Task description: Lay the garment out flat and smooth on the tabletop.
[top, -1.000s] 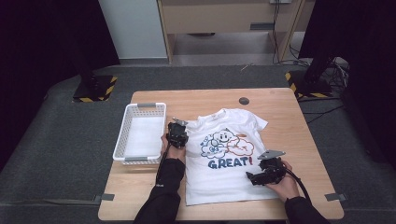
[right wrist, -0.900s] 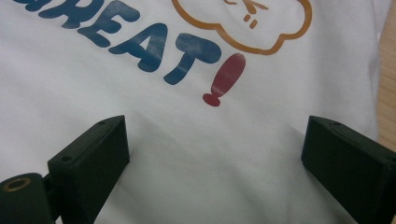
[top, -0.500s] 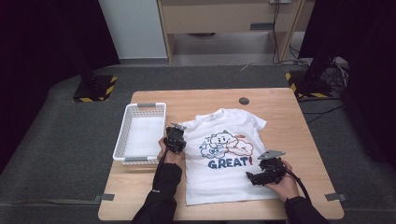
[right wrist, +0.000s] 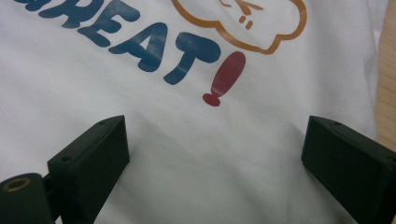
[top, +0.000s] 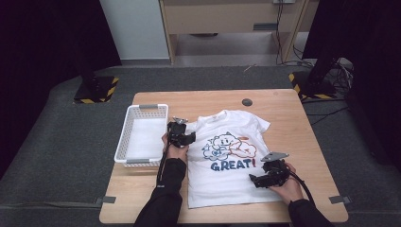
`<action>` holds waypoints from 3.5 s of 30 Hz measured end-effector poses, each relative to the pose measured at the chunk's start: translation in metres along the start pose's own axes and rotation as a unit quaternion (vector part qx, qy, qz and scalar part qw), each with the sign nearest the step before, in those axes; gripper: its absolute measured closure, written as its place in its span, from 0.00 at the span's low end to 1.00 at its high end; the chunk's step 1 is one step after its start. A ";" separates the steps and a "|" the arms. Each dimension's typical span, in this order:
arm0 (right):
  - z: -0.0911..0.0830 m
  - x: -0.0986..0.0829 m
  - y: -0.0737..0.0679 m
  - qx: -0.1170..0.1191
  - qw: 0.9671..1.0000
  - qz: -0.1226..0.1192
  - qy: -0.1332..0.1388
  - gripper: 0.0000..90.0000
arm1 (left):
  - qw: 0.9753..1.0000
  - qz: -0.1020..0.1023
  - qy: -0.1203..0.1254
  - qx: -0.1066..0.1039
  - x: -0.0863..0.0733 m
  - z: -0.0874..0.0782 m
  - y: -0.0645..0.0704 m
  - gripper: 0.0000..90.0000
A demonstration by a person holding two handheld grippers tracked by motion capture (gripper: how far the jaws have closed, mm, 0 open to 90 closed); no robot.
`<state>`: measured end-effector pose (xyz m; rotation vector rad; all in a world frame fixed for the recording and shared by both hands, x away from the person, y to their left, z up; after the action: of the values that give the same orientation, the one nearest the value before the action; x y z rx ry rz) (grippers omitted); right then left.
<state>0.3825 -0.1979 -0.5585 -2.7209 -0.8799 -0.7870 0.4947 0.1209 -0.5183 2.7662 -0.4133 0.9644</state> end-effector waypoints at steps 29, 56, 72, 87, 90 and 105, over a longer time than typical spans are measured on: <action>-0.005 -0.005 -0.005 0.009 0.999 -0.012 -0.030 0.04 | 0.999 0.031 -0.026 0.032 0.007 0.052 -0.009 0.48; -0.026 0.002 0.003 -0.012 1.000 0.010 0.006 0.06 | 0.993 0.117 0.021 -0.020 -0.007 -0.052 0.031 0.24; -0.029 0.009 0.018 -0.041 0.998 0.027 0.028 0.06 | 0.988 0.142 -0.051 -0.033 -0.098 -0.059 0.035 0.18; -0.038 0.027 0.058 -0.099 0.988 0.080 0.083 0.07 | 0.979 0.176 -0.098 -0.014 -0.115 -0.051 0.038 0.13; -0.037 0.037 0.068 -0.108 0.985 0.096 0.095 0.07 | 0.978 0.183 -0.095 -0.010 -0.118 -0.054 0.038 0.12; -0.006 0.066 0.097 -0.137 0.977 0.136 0.091 0.08 | 0.977 0.189 -0.102 -0.006 -0.124 -0.060 0.028 0.09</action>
<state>0.4824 -0.2460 -0.5186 -2.8522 -0.3724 -1.1450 0.3581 0.1346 -0.5476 2.8412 -1.0036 0.7414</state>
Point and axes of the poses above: each handheld gripper's, and its own axes: z roughly forward along the jaws, x roughly out of its top, y roughly to its right, the point moved 4 cm from there along z, roughly forward along the jaws, and after that the axes turned 7 degrees about -y, right-handed, at the moved point
